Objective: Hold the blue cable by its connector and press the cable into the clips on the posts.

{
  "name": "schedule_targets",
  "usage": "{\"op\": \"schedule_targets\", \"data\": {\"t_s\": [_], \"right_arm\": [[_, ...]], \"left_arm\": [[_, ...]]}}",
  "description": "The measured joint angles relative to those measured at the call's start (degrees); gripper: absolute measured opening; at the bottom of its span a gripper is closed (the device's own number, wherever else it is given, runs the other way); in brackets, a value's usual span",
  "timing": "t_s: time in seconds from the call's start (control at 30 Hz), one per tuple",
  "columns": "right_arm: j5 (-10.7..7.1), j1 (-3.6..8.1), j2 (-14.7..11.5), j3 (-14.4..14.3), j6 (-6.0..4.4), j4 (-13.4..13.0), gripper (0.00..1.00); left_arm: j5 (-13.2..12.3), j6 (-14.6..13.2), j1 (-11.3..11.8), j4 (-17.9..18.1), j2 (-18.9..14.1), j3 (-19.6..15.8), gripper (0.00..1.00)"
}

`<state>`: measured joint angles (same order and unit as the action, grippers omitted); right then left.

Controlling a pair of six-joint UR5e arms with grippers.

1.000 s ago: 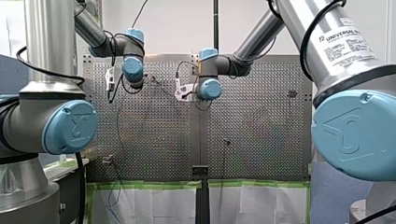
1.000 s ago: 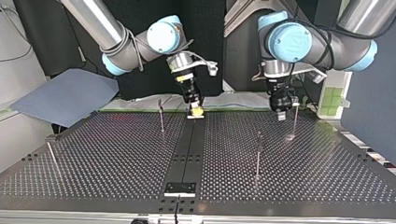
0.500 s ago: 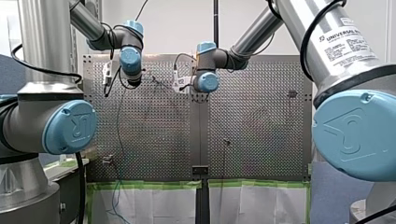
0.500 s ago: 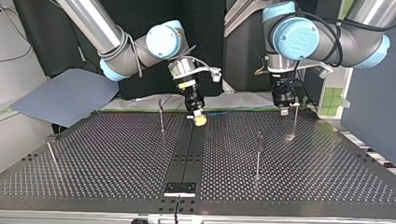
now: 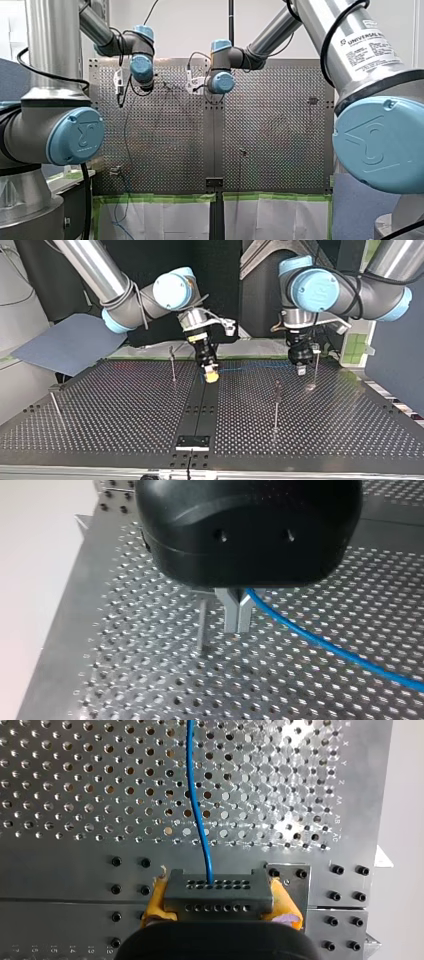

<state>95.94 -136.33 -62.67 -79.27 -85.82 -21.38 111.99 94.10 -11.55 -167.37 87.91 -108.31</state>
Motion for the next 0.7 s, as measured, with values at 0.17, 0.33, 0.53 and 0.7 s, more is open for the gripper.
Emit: {"op": "schedule_targets", "data": {"t_s": [0.17,0.33,0.53,0.7], "right_arm": [[0.00,0.42,0.16,0.42,-1.00,0.58,0.00],[-0.15,1.01,0.36,0.62,-1.48,0.73,0.00],[-0.26,1.39,2.06,2.15,-1.55,2.07,0.00],[-0.57,1.43,3.02,3.11,-1.56,2.37,0.00]], "left_arm": [[-0.06,1.66,0.08,1.86,1.65,2.38,0.00],[0.31,2.23,0.28,2.18,3.48,3.13,0.00],[-0.28,2.46,0.32,2.66,4.09,3.22,0.00],[-1.43,2.49,0.36,3.06,4.12,3.23,0.00]]}}
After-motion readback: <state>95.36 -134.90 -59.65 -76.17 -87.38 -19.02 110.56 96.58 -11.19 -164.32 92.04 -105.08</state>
